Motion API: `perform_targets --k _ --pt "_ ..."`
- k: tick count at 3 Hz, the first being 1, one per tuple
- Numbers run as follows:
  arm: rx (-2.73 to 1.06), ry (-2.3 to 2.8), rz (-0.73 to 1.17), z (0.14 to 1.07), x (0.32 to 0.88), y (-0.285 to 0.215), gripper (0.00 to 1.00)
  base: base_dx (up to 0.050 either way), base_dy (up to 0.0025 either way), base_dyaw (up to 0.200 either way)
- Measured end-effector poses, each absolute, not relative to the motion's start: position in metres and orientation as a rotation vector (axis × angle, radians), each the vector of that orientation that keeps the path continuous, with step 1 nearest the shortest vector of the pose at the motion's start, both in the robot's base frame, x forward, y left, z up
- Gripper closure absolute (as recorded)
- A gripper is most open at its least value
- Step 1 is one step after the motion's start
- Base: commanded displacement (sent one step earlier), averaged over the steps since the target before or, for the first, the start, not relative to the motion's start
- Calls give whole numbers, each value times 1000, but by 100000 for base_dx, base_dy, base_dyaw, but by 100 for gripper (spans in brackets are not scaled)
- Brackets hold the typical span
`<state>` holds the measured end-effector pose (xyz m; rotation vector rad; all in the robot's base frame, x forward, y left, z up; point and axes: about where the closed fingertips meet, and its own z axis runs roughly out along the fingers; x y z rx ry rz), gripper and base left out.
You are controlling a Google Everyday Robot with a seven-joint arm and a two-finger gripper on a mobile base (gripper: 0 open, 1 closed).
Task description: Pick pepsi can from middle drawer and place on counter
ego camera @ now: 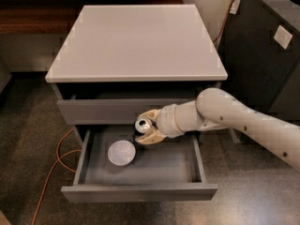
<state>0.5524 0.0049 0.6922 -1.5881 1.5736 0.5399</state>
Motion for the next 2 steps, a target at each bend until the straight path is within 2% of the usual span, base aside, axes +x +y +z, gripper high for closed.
perform_targets --k 2 --pt "-1547 1516 585 760 552 -1 100 0 0 0"
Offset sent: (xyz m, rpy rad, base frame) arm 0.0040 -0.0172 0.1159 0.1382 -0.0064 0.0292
